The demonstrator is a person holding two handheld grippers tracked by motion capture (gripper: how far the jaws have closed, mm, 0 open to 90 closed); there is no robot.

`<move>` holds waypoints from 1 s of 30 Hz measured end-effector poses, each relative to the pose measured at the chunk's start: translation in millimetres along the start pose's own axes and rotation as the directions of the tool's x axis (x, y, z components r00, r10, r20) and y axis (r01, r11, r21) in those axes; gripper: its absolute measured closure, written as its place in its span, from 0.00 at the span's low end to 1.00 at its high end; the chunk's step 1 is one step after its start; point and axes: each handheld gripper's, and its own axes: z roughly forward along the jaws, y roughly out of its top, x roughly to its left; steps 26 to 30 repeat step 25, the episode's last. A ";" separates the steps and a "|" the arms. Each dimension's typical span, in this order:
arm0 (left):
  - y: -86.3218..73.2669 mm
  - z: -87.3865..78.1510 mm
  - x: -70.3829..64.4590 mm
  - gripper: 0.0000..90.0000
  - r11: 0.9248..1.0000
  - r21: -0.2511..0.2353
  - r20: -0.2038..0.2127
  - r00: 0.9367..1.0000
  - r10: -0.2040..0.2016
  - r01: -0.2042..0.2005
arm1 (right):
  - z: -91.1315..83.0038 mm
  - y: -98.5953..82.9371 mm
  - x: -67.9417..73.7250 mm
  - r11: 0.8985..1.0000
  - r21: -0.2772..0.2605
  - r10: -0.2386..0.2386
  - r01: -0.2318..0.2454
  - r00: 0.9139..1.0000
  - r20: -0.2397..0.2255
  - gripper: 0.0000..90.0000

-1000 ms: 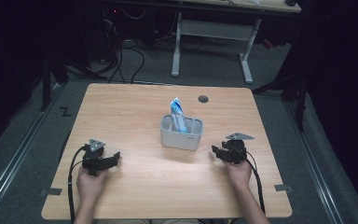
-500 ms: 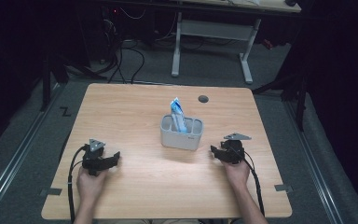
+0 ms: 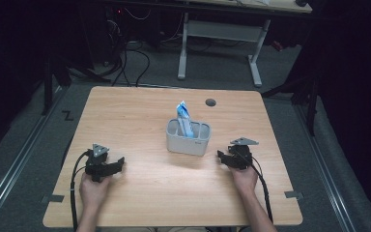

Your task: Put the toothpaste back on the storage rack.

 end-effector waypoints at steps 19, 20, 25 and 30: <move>-0.1 -0.4 0.5 0.30 1.000 0.002 0.002 1.000 -0.001 0.001 | 3.1 0.0 5.6 0.999 -0.001 -0.049 0.049 0.998 0.028 0.44; -0.1 -0.5 0.7 0.30 1.000 0.002 0.001 1.000 0.000 0.000 | 3.1 0.0 5.6 0.999 -0.001 -0.049 0.049 0.998 0.027 0.44; -0.1 -0.4 0.5 0.30 1.000 0.002 0.001 1.000 0.000 0.000 | 3.2 0.1 5.6 0.999 -0.001 -0.048 0.048 0.999 0.026 0.43; -0.1 -0.4 0.5 0.30 1.000 0.002 0.001 1.000 0.000 0.000 | 3.2 0.1 5.6 0.999 -0.001 -0.048 0.048 0.999 0.026 0.43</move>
